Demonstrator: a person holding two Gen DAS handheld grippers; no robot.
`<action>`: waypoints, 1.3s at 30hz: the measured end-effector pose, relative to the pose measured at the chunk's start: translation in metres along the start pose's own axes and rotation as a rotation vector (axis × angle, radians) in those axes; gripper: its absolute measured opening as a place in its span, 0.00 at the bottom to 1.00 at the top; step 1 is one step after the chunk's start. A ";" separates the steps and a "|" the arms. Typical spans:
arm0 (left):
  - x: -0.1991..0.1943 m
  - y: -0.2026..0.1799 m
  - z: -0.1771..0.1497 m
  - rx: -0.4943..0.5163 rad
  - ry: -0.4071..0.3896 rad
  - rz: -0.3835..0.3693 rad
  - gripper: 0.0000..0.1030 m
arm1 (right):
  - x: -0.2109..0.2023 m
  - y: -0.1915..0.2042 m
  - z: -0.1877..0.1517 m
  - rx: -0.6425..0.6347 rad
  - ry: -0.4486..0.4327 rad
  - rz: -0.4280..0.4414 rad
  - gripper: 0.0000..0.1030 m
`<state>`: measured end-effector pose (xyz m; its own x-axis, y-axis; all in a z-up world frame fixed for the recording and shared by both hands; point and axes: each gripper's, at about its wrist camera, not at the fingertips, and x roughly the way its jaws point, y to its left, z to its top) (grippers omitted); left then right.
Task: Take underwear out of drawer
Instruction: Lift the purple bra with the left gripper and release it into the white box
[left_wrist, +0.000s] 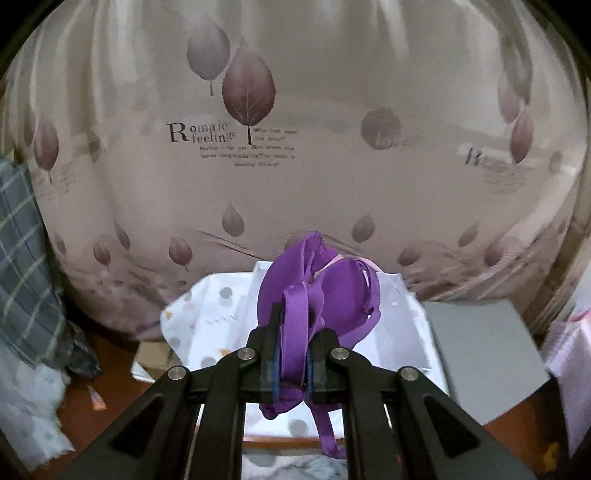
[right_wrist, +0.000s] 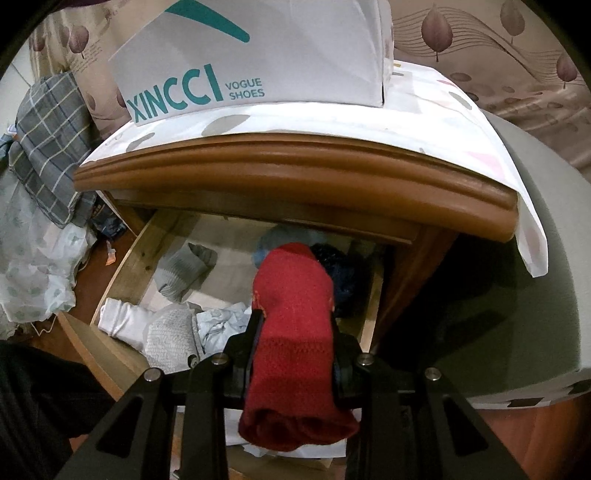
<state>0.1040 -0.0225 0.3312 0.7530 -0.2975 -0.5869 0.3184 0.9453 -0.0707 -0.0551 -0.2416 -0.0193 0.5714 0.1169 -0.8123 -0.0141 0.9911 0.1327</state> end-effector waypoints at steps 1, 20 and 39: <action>0.011 0.002 0.004 -0.003 0.012 0.010 0.07 | 0.000 0.000 0.000 0.000 0.000 0.001 0.29; 0.164 0.025 -0.023 0.008 0.237 0.070 0.08 | -0.001 -0.002 0.001 0.005 0.005 0.007 0.29; 0.175 0.053 -0.073 -0.063 0.313 0.104 0.08 | 0.004 0.000 0.000 -0.002 0.012 0.004 0.29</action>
<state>0.2106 -0.0150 0.1654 0.5633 -0.1526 -0.8120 0.2056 0.9778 -0.0411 -0.0532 -0.2411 -0.0222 0.5612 0.1217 -0.8187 -0.0184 0.9907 0.1347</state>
